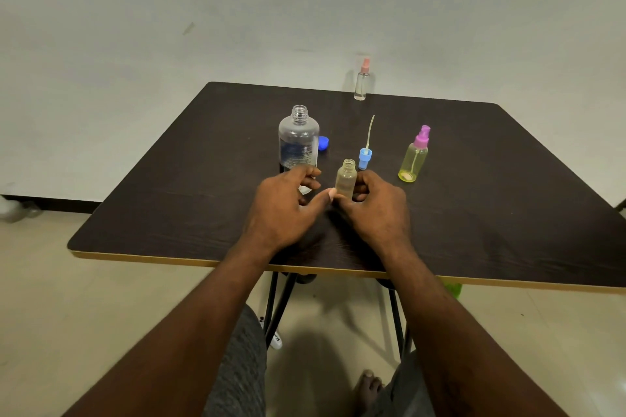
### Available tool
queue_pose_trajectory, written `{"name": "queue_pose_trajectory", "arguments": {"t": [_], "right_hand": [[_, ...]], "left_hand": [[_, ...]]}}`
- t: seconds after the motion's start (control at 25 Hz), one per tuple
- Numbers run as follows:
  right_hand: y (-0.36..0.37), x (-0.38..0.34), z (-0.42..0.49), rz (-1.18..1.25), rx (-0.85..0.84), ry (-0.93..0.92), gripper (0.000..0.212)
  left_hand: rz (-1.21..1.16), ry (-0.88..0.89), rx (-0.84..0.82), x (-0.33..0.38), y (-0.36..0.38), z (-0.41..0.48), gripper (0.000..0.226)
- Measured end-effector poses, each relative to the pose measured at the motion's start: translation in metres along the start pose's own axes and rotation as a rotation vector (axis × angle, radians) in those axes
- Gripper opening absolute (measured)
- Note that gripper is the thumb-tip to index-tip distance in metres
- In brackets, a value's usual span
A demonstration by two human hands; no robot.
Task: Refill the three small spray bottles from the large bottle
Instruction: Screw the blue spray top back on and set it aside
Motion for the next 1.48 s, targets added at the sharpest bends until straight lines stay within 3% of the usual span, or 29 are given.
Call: {"name": "queue_pose_trajectory", "arguments": {"t": [0.12, 0.24, 0.32, 0.4, 0.52, 0.72, 0.92, 1.16, 1.32, 1.48], "right_hand": [[0.001, -0.004, -0.001, -0.028, -0.044, -0.048, 0.027], [0.0, -0.007, -0.005, 0.022, -0.115, -0.11, 0.029], [-0.007, 0.002, -0.004, 0.2, -0.096, -0.041, 0.035], [-0.014, 0.017, 0.004, 0.309, -0.003, 0.08, 0.029], [-0.014, 0.023, 0.021, 0.255, 0.124, 0.145, 0.028], [0.002, 0.018, 0.06, -0.001, 0.137, 0.091, 0.059], [0.006, 0.016, 0.063, 0.057, 0.132, 0.086, 0.022], [-0.007, 0.014, 0.028, 0.426, 0.078, 0.022, 0.02], [-0.025, 0.026, 0.012, 0.833, 0.148, 0.117, 0.016], [-0.032, 0.042, 0.007, 1.301, 0.19, 0.328, 0.011]], "left_hand": [[0.024, -0.037, 0.003, 0.004, 0.008, 0.001, 0.064], [0.102, -0.08, -0.037, 0.012, 0.024, 0.004, 0.056], [0.177, -0.064, -0.055, 0.018, 0.031, 0.006, 0.05], [0.241, -0.04, -0.071, 0.019, 0.034, 0.007, 0.048], [0.248, -0.047, -0.073, 0.015, 0.035, 0.009, 0.049], [0.229, -0.04, -0.059, 0.014, 0.034, 0.009, 0.05], [0.22, -0.032, -0.051, 0.013, 0.033, 0.009, 0.049], [0.273, -0.035, -0.072, 0.014, 0.035, 0.009, 0.047], [0.293, -0.019, -0.037, 0.016, 0.031, 0.007, 0.044], [0.317, 0.02, 0.016, 0.022, 0.025, 0.004, 0.041]]}}
Point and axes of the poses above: each hand's wrist, its own z-axis towards the middle knuckle, its own y-axis out of the palm, x = y × z, the point moved 7 cm from there along z, towards the middle knuckle, and after that the axes turned 3 degrees about x, right-handed, at the moved point
